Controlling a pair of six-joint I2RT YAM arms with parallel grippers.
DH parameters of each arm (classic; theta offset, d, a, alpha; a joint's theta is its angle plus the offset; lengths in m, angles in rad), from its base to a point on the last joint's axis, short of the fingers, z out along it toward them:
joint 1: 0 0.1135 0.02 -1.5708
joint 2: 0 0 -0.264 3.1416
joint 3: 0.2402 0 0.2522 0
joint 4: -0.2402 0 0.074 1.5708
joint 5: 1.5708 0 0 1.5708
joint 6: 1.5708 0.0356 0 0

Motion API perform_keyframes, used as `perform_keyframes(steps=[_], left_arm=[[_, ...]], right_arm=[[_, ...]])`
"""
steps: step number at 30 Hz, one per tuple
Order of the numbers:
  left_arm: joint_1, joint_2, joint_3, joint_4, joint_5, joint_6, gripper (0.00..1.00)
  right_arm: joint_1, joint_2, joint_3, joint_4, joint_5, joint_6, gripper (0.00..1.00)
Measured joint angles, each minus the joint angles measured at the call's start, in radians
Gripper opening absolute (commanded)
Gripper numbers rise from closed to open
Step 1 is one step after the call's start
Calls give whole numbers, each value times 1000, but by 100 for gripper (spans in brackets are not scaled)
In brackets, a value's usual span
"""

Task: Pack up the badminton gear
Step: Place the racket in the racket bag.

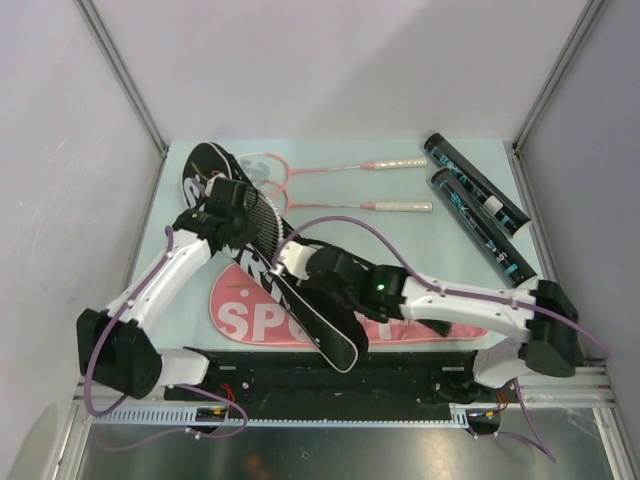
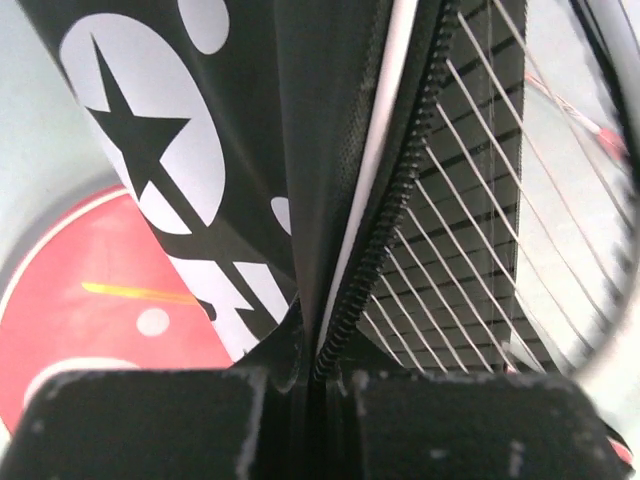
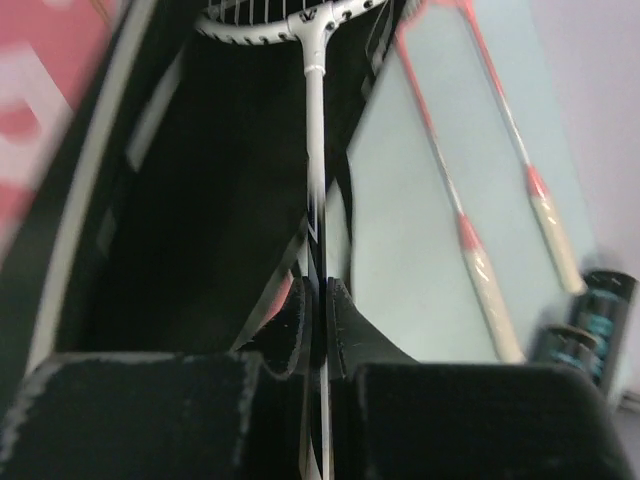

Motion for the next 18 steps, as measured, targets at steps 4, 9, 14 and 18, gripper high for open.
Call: perform_keyframes(steps=[4,9,14,18], left_arm=[[-4,-88,-66,26,53,-35,0],[-19,-142,-171,128,155,-35,0],[-24,-228,-315,285,203,-22,1],[-22,-283,-369,362,207,-29,0]], right_arm=[[21,166,98,146,2,98,0],[-5,317,149,296,-10,191,0],[-44,390,156,410,-2,326,0],[-34,403,163,409,75,462,0]])
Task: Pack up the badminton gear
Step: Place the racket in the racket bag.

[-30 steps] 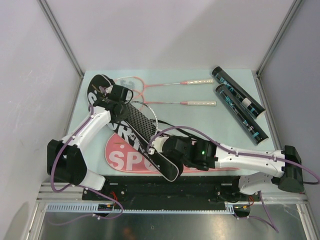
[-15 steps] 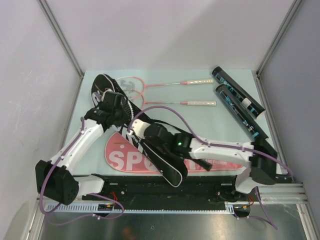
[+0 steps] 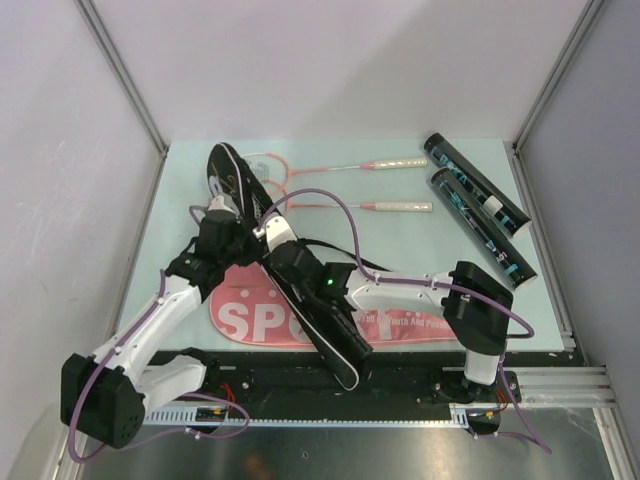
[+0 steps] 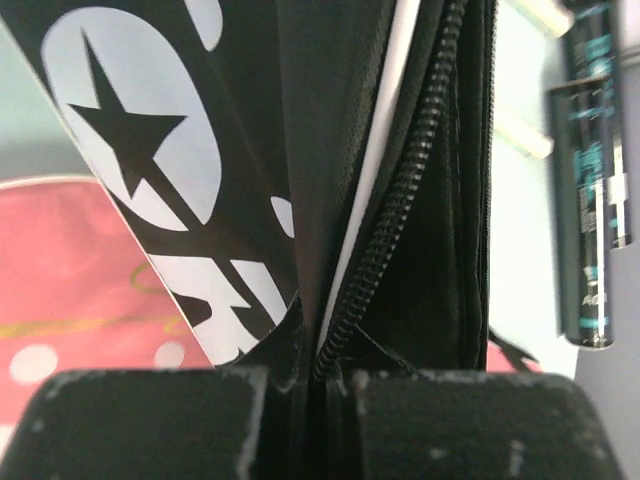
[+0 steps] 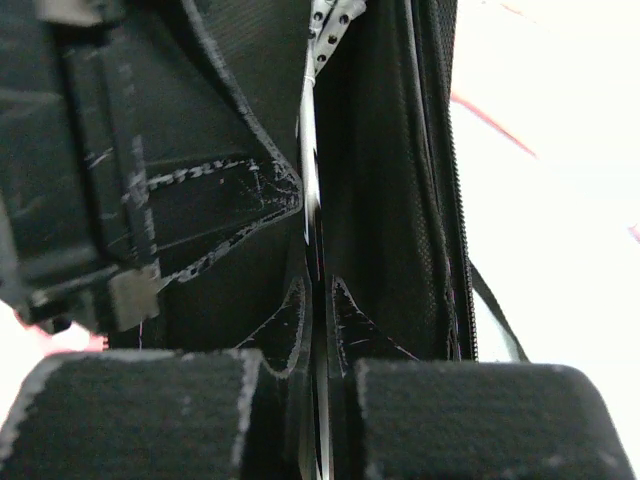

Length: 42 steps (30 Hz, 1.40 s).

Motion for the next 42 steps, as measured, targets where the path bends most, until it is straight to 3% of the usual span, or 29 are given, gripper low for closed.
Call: perform_keyframes(steps=[3,9,12,15,16,18,19,22,32,37,42], left_arm=[[0,-46,-54,91,5,-27,0],[6,-80,-108,223,26,-70,0],[29,-101,-143,233,7,-88,0],[45,-135,-186,243,1,-130,0],[51,-145,-198,242,-4,-136,0],[70,-145,-211,229,17,-145,0],[77,-145,-214,223,27,-148,0],[84,-146,-214,198,86,-152,0],[78,-167,-212,182,150,-157,0],[78,-146,-206,166,153,-172,1],[78,-139,-203,153,154,-199,0]], right_arm=[[13,9,21,-13,85,89,0],[47,74,33,65,251,101,0],[60,142,40,148,323,114,7],[73,203,19,252,343,78,2],[78,217,-4,312,346,48,7],[81,214,-76,431,307,-5,24],[79,207,-110,478,274,-25,40],[47,157,-188,493,158,-47,63],[-106,-299,-175,46,-566,32,81],[-119,-454,-145,-53,-655,11,86],[-180,-373,-138,-51,-661,-15,83]])
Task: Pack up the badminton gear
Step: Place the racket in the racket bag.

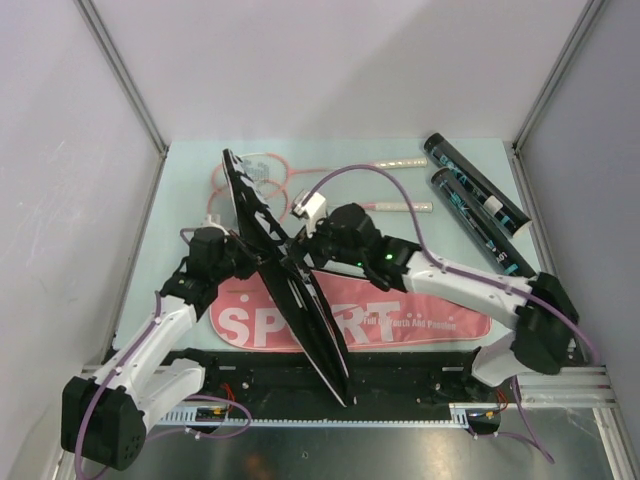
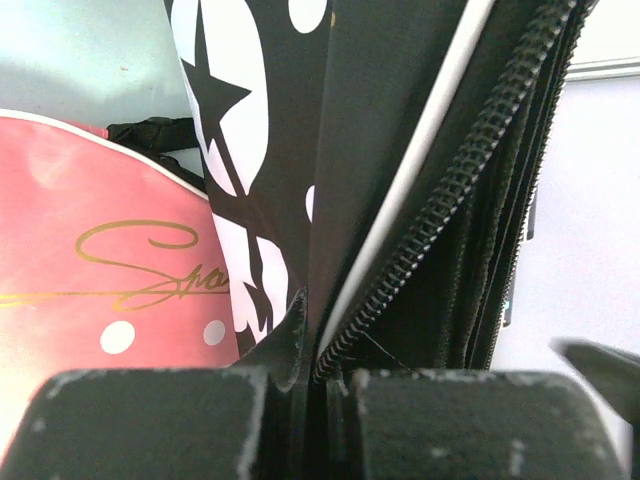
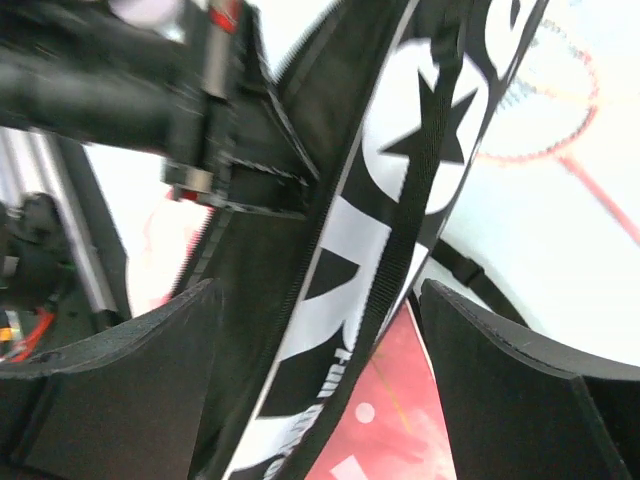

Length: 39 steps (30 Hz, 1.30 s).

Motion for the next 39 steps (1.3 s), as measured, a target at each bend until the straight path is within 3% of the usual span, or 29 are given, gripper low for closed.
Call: perform_keyframes(steps=[3,6,7,8,9,10,11,12,13,18,25,34,36,37,38,39], left_arm=[[0,0,13,-16,0,-6,0],[-2,0,30,-39,-5,-6,1],[-3,0,35,-44,-7,-5,1],[-5,0,40,-53,-15,-1,6],[-9,0,46,-66,-28,3,35],[-12,0,54,-77,-36,15,54],[-14,0,64,-90,-42,30,69],[-16,0,80,-99,-44,45,97],[-17,0,105,-111,-55,63,100],[42,45,313,-223,-67,143,100],[318,333,714,-393,-21,159,100],[366,579,777,-536,-5,117,83],[367,583,776,-555,-4,99,65],[368,582,776,-562,-4,88,36],[368,581,775,-563,-5,77,24],[369,581,774,-563,-6,63,15]], right_arm=[[-9,114,0,25,26,-7,79],[8,231,-1,66,52,-14,65],[14,258,-1,76,63,-24,38],[23,284,0,86,79,-34,26],[27,301,0,95,94,-52,18],[30,313,2,104,101,-62,6],[31,317,2,108,103,-75,3],[27,319,2,107,104,-89,1],[16,319,3,104,92,-100,0],[-73,304,16,50,-21,-220,0],[-169,221,16,-91,-173,-369,0],[-192,199,6,-143,-256,-436,0],[-199,199,6,-144,-275,-437,0],[-206,199,6,-144,-286,-437,1],[-214,199,6,-144,-296,-437,12],[-220,199,6,-143,-299,-437,50]])
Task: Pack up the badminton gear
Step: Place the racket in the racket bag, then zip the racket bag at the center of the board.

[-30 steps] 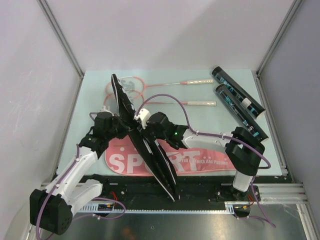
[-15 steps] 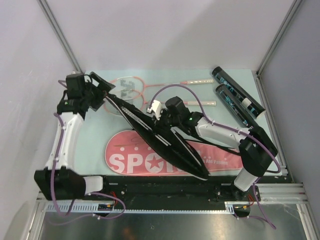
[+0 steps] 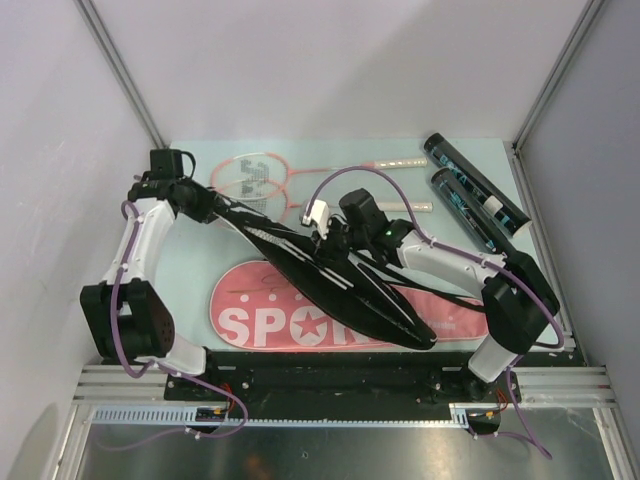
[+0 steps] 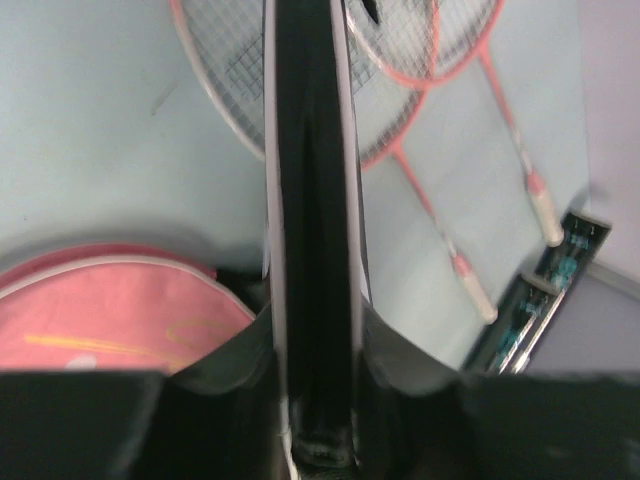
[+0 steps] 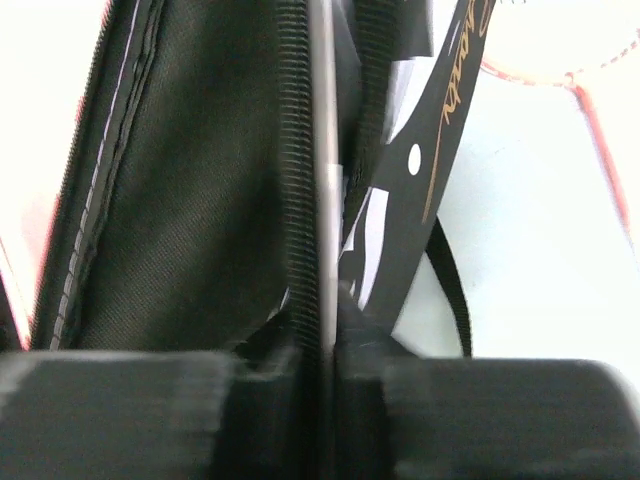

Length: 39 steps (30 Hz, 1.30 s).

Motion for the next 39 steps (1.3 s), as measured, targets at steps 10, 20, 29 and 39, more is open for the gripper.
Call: perform_keyframes(steps=[10,20,29,39], left_arm=[[3,-45,-22,-5,9,-53,1],[8,-83,-39,-47,-6,-85,0],[8,-84,-39,-61,-14,-91,0],[8,-84,-40,-64,-17,-95,0]], right_arm=[[85,-52,55,86,257,494,87],[243,22,126,473,363,838,53],[311,227,219,464,528,615,55],[352,244,296,434,621,516,51]])
